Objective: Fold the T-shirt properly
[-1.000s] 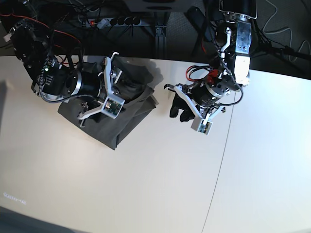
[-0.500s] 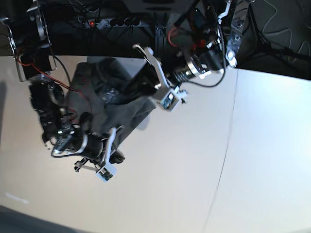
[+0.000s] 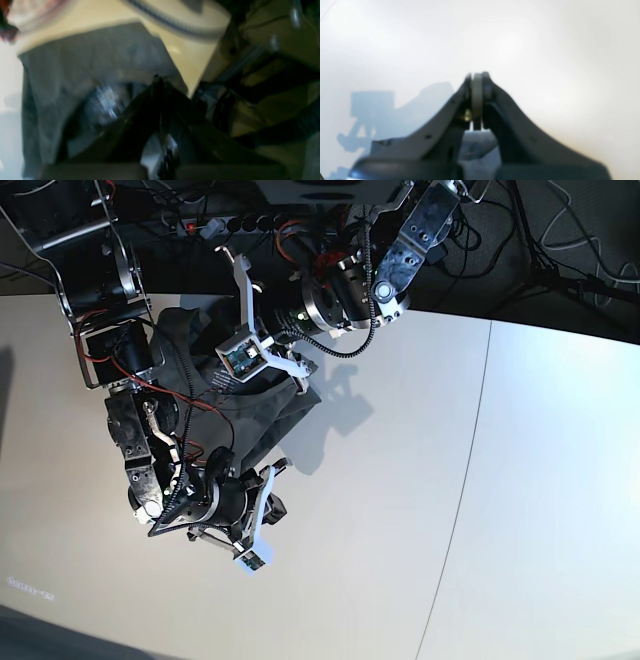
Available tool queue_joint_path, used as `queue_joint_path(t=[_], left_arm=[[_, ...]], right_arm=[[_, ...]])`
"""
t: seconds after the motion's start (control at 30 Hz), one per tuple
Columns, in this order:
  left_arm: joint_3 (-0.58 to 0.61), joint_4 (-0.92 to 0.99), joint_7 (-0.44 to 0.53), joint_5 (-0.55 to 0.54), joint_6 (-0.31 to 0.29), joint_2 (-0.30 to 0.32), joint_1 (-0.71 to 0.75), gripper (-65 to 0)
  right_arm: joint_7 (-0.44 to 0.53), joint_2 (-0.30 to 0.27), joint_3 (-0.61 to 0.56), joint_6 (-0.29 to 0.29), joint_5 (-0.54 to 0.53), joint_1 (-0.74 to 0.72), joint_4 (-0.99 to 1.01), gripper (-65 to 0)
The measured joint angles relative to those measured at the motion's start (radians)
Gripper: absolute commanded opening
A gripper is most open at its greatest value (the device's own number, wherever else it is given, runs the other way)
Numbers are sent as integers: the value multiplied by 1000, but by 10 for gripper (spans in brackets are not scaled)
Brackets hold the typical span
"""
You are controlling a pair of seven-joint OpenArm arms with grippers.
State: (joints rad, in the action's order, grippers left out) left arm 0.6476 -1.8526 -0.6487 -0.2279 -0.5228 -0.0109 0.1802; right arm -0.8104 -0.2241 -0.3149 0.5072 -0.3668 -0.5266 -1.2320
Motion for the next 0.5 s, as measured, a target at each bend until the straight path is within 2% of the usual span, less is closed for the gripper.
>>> queue_joint_path(t=[0.13, 0.33, 0.5], left_arm=[[0, 90, 3, 0, -1, -42, -32, -650], [0, 181, 2, -1, -1, -44, -73, -650], [0, 240, 9, -2, -2, -44, -73, -650]], right_arm=[[-29, 0, -29, 0, 2, 0, 0, -650], [-50, -9, -87, 0, 0, 0, 2, -650], [-89, -51, -91, 0, -10, 0, 2, -650]])
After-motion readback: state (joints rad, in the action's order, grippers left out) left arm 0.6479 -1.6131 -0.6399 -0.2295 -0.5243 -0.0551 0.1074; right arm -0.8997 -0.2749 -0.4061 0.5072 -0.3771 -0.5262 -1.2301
